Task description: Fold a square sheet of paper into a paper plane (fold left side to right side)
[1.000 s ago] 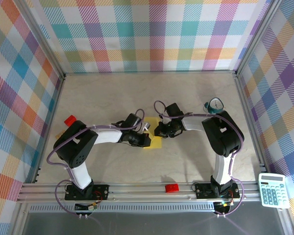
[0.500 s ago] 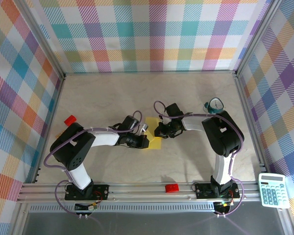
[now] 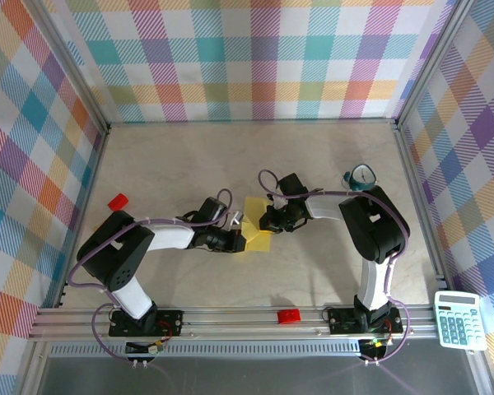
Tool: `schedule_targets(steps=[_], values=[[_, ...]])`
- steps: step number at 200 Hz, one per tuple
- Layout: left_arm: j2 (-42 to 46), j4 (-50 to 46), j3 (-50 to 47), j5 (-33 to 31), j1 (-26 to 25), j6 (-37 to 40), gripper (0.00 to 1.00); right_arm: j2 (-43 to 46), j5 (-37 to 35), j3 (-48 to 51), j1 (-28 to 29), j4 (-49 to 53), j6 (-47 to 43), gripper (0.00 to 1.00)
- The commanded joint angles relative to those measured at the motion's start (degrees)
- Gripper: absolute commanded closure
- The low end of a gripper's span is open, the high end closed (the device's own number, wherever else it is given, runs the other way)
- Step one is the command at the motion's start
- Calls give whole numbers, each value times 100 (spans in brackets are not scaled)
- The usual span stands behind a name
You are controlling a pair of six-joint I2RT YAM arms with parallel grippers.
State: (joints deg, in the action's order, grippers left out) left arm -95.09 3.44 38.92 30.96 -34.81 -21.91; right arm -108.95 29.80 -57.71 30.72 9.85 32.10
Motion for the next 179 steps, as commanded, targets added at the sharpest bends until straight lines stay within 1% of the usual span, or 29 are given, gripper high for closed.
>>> schedule_targets(steps=[1,41,101,179], values=[[241,-645,-148,59,135,-31,100,-325,-616,112,-72,606,-126,100],[579,-833,39,156,194,47,100,-252,-539,91,-69,570,-104,100],[88,-602,483,374,194,38,100,-232,-493,80,-66,521,-75,100],[-220,-884,477,-119,194,144,100,-168,-356,56,-66,399,-79,100]])
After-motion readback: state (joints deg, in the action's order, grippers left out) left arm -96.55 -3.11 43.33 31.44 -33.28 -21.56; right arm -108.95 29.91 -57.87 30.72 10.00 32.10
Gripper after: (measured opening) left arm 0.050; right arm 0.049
